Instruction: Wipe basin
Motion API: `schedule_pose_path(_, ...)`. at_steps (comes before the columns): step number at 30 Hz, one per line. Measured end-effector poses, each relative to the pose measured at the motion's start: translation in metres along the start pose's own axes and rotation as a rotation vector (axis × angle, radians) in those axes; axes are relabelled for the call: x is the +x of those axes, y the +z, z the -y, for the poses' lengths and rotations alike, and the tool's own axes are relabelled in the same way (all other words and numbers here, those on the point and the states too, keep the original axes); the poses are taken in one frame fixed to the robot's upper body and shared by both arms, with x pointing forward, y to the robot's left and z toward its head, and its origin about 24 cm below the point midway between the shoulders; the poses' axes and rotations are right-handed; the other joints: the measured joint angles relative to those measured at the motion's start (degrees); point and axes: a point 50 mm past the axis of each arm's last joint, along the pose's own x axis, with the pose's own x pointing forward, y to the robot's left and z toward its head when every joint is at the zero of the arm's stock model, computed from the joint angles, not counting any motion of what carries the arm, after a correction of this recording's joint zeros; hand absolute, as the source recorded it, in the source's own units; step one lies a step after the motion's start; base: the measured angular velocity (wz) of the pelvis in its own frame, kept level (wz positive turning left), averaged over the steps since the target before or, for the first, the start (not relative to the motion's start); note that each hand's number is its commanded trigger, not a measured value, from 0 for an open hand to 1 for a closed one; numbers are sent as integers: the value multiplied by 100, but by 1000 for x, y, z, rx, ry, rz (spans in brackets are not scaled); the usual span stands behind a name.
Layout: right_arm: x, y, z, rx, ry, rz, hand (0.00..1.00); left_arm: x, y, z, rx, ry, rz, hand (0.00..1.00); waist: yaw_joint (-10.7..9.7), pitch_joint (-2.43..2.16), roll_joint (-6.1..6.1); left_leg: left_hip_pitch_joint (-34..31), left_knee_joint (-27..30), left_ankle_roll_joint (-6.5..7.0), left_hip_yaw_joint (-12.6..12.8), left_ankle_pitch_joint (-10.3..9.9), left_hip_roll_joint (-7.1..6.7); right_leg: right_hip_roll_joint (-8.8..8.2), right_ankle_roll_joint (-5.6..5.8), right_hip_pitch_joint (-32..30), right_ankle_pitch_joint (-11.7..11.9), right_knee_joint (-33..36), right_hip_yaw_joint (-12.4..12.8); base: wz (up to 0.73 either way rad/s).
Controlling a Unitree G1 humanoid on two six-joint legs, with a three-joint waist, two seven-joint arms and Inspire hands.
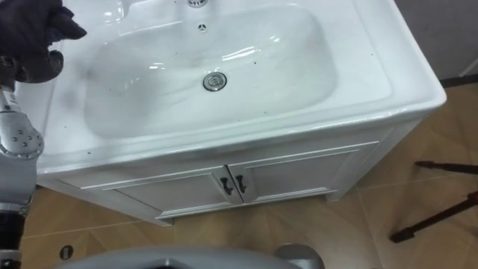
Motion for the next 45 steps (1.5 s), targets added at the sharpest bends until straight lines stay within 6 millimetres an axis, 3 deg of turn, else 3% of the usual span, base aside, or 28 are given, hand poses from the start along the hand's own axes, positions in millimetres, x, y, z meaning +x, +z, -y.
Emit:
schedule_pose_path(4,0,6,0,-16,13,13,0,-5,-17,11,48,-74,-79,0,-4,2,-46,-6,6,0,0,0,0,-1,0,-7,0,7,-1,1)
schedule_pose_path(5,0,6,0,-17,18,5,0,-7,-21,13,59,-96,-96,29,-6,3,-78,-13,8,0,-10,0,-1,0,0,-5,0,-3,-5,5)
schedule_pose_path(6,0,6,0,-17,22,-2,0,-9,-25,14,70,-113,-114,48,-3,-1,-101,-13,7,0,-11,0,-3,0,1,2,1,-8,-7,4)
schedule_pose_path(7,0,6,0,-17,23,-2,0,-10,-27,15,75,-121,-122,100,-5,-3,-110,-12,7,0,-12,0,-4,-1,3,7,2,-10,-9,0)
schedule_pose_path(11,0,5,0,-16,24,-2,0,-19,-36,20,93,-182,-163,100,-17,-1,-115,-6,6,0,-10,0,-6,-1,9,11,11,-11,-7,0)
schedule_pose_path(16,0,5,0,-11,19,-4,0,-27,-48,29,119,-227,-214,100,-60,36,-33,-19,6,0,-18,0,-4,1,7,6,11,-16,-17,0)
schedule_pose_path(18,0,5,0,-10,10,-3,0,-31,-52,33,121,-246,-234,100,-71,27,-9,-15,6,0,-19,0,-4,0,7,5,11,-13,-13,0)
schedule_pose_path(34,0,11,3,-6,-18,10,0,-34,-51,37,112,-251,-243,100,-203,15,7,-19,3,0,-18,0,-5,4,8,7,11,-22,-13,0)
schedule_pose_path(35,0,11,3,-6,-18,10,0,-34,-51,37,112,-250,-243,67,-200,11,12,-17,4,0,-18,0,-5,3,8,6,11,-22,-9,0)
schedule_pose_path(36,0,11,3,-7,-18,11,0,-34,-51,37,115,-250,-241,12,-196,7,18,-16,6,0,-17,0,-5,2,8,5,11,-19,-8,0)
schedule_pose_path(37,0,11,3,-8,-19,11,0,-33,-51,36,120,-250,-238,0,-191,6,20,-16,7,0,-16,0,-5,2,8,4,11,-18,-6,0)
schedule_pose_path(45,0,7,3,4,-27,2,0,-32,-49,35,233,-238,-174,0,-181,0,33,-19,19,0,-19,0,-4,2,6,3,10,-14,-4,0)
